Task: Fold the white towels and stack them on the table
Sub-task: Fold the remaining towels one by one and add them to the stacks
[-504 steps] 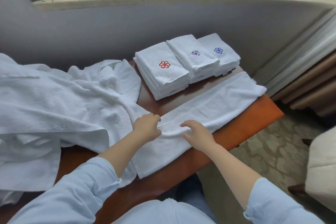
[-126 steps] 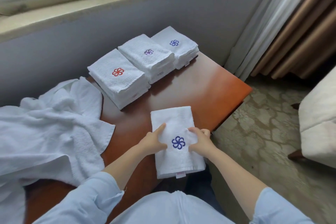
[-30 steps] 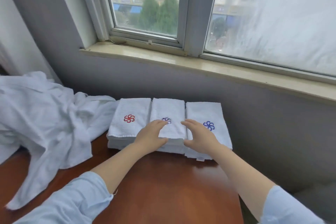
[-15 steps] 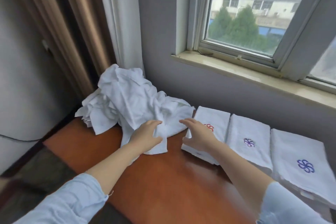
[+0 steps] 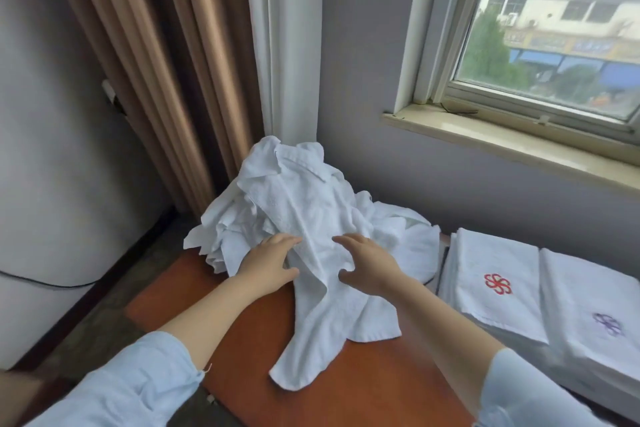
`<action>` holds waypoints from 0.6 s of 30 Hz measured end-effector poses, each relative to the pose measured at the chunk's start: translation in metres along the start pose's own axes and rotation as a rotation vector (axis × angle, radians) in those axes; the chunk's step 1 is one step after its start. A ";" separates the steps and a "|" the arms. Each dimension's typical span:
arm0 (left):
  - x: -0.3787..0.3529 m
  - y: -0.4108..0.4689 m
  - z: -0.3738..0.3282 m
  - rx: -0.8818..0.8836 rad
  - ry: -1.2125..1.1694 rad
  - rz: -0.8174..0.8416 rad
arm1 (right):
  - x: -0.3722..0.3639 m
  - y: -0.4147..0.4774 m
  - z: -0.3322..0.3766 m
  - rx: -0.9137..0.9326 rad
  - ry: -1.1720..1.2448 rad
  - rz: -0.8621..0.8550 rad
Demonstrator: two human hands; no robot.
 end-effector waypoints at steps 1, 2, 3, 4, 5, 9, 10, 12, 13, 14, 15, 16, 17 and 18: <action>0.000 0.006 0.008 -0.009 0.014 0.006 | -0.007 0.008 0.004 -0.006 0.001 0.012; 0.000 0.012 0.016 -0.020 0.028 0.014 | -0.013 0.016 0.007 -0.015 0.003 0.025; 0.000 0.019 0.021 -0.032 0.045 0.025 | -0.018 0.024 0.009 -0.027 0.005 0.039; 0.000 0.026 0.027 -0.046 0.069 0.038 | -0.024 0.031 0.010 -0.041 0.008 0.053; 0.000 0.033 0.031 -0.062 0.100 0.048 | -0.029 0.038 0.011 -0.058 0.009 0.066; -0.002 0.062 0.043 -0.147 0.245 0.056 | -0.053 0.061 0.006 -0.188 0.049 0.083; -0.003 0.068 0.044 -0.174 0.284 0.048 | -0.060 0.066 0.003 -0.236 0.086 0.084; -0.003 0.081 0.045 -0.223 0.351 0.024 | -0.072 0.075 -0.003 -0.318 0.154 0.093; -0.004 0.087 0.046 -0.245 0.384 0.012 | -0.078 0.079 -0.005 -0.345 0.180 0.099; -0.004 0.094 0.046 -0.263 0.422 0.004 | -0.083 0.084 -0.007 -0.364 0.204 0.102; -0.005 0.099 0.046 -0.277 0.464 -0.004 | -0.088 0.088 -0.008 -0.381 0.228 0.104; -0.006 0.104 0.046 -0.287 0.503 -0.009 | -0.092 0.090 -0.010 -0.398 0.251 0.106; -0.008 0.109 0.047 -0.293 0.527 -0.010 | -0.096 0.094 -0.012 -0.419 0.274 0.112; -0.009 0.113 0.047 -0.297 0.539 -0.009 | -0.100 0.096 -0.013 -0.441 0.292 0.119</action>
Point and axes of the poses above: each hand's wrist, its own y-axis towards the middle knuckle, its own x-axis out of the back of the hand, z = x × y, the point moved 7 cm from there along y, towards the middle knuckle, and after that the axes turned 4 degrees about z, right-handed, at the moved point
